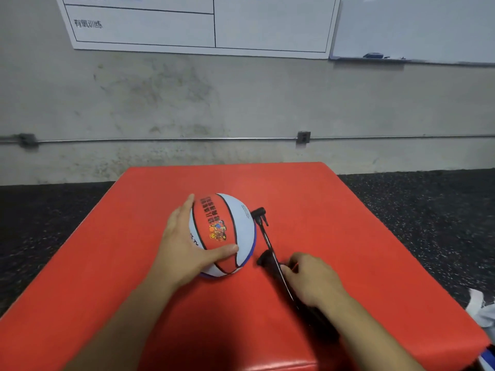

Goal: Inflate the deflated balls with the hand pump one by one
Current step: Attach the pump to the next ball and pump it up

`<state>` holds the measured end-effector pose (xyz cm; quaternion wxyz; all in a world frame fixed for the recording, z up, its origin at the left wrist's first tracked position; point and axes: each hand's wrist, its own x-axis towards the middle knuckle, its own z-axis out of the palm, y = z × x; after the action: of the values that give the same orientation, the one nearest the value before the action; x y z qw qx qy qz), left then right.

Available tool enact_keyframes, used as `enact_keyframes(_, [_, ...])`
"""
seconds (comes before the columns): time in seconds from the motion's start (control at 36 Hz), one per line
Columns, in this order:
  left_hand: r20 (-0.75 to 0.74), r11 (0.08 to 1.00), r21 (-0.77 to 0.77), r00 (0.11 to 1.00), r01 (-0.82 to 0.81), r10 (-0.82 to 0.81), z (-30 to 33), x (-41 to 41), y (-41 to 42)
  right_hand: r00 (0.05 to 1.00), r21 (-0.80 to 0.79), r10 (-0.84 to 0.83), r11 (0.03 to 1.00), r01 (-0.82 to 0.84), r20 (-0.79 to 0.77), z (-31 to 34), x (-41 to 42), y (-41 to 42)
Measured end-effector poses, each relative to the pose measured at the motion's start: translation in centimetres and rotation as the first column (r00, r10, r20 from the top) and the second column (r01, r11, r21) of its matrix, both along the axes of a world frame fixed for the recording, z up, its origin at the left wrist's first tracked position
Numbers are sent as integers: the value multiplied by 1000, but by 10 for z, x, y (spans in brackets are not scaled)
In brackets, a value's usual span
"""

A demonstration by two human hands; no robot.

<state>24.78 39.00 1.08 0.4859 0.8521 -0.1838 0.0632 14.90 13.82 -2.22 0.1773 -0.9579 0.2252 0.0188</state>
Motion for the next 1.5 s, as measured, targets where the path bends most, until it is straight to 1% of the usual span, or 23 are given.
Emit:
enact_keyframes(0.03, [17, 1000, 0, 1000, 3, -3, -2, -1, -2, 998, 4, 0, 1000, 0, 58, 1, 2, -1])
enact_keyframes(0.08, [74, 1000, 24, 997, 3, -4, -4, -2, -3, 956, 118, 3, 992, -39, 295, 2, 8, -2])
enact_keyframes(0.14, [126, 999, 42, 992, 7, -12, -8, -3, -2, 857, 345, -75, 931, -123, 510, 8, 14, 4])
enact_keyframes(0.17, [142, 999, 47, 990, 12, -19, -10, -4, -1, 820, 462, -139, 871, -165, 555, 12, 16, 9])
enact_keyframes(0.22, [177, 998, 57, 984, 24, -34, -12, -6, 0, 779, 613, -225, 752, -244, 586, 17, 20, 20])
enact_keyframes(0.31, [223, 998, 52, 974, 30, -41, -14, -10, 1, 750, 727, -321, 620, -296, 579, 14, 27, 33])
enact_keyframes(0.36, [240, 998, 52, 970, 29, -41, -16, -12, 3, 751, 772, -364, 564, -294, 551, 9, 30, 38])
enact_keyframes(0.42, [245, 998, 58, 968, 35, -48, -18, -15, 6, 754, 761, -343, 572, -305, 560, 6, 31, 42])
enact_keyframes(0.61, [260, 996, 85, 964, 35, -56, -19, -20, 9, 758, 656, -281, 714, -245, 589, 5, 36, 49])
enact_keyframes(0.81, [244, 996, 79, 968, 48, -66, -19, -20, 11, 781, 631, -258, 746, -214, 569, 2, 38, 48])
enact_keyframes(0.86, [242, 996, 77, 968, 45, -62, -21, -19, 12, 771, 628, -273, 751, -204, 576, 2, 38, 49])
enact_keyframes(0.89, [239, 997, 72, 969, 39, -55, -21, -19, 12, 757, 654, -304, 728, -206, 578, 4, 37, 49])
enact_keyframes(0.97, [202, 999, 37, 979, 2, -9, -22, -16, 17, 684, 828, -516, 505, -244, 516, 15, 37, 47])
enact_keyframes(1.0, [174, 1000, 22, 985, 1, -5, -22, -15, 20, 668, 838, -541, 486, -247, 511, 18, 38, 45])
enact_keyframes(1.06, [107, 999, 7, 994, 32, -32, -22, -15, 24, 661, 811, -524, 536, -235, 538, 17, 40, 41])
enact_keyframes(1.08, [86, 999, 10, 995, 53, -54, -21, -16, 25, 670, 785, -499, 583, -210, 550, 14, 42, 40])
enact_keyframes(1.14, [74, 997, 19, 994, 80, -81, -20, -18, 25, 722, 730, -437, 669, -138, 537, 5, 45, 38])
enact_keyframes(1.22, [136, 998, 28, 989, 62, -65, -19, -19, 25, 818, 601, -325, 799, -30, 474, 5, 43, 41])
enact_keyframes(1.28, [142, 1000, -5, 989, 26, -25, -22, -17, 28, 833, 487, -231, 872, -51, 502, 9, 37, 46])
enact_keyframes(1.31, [119, 999, -36, 993, 15, -11, -22, -15, 30, 830, 457, -187, 885, -90, 526, 13, 34, 49])
enact_keyframes(1.33, [85, 997, -77, 996, 15, -9, -21, -15, 32, 822, 458, -153, 878, -141, 548, 16, 31, 53])
enact_keyframes(1.39, [11, 978, -208, 999, 34, -33, -17, -16, 36, 817, 533, -103, 802, -269, 567, 25, 25, 60])
enact_keyframes(1.5, [-80, 866, -501, 996, 1, -47, 1, -30, 39, 792, 648, 43, 549, -528, 609, 37, 8, 75])
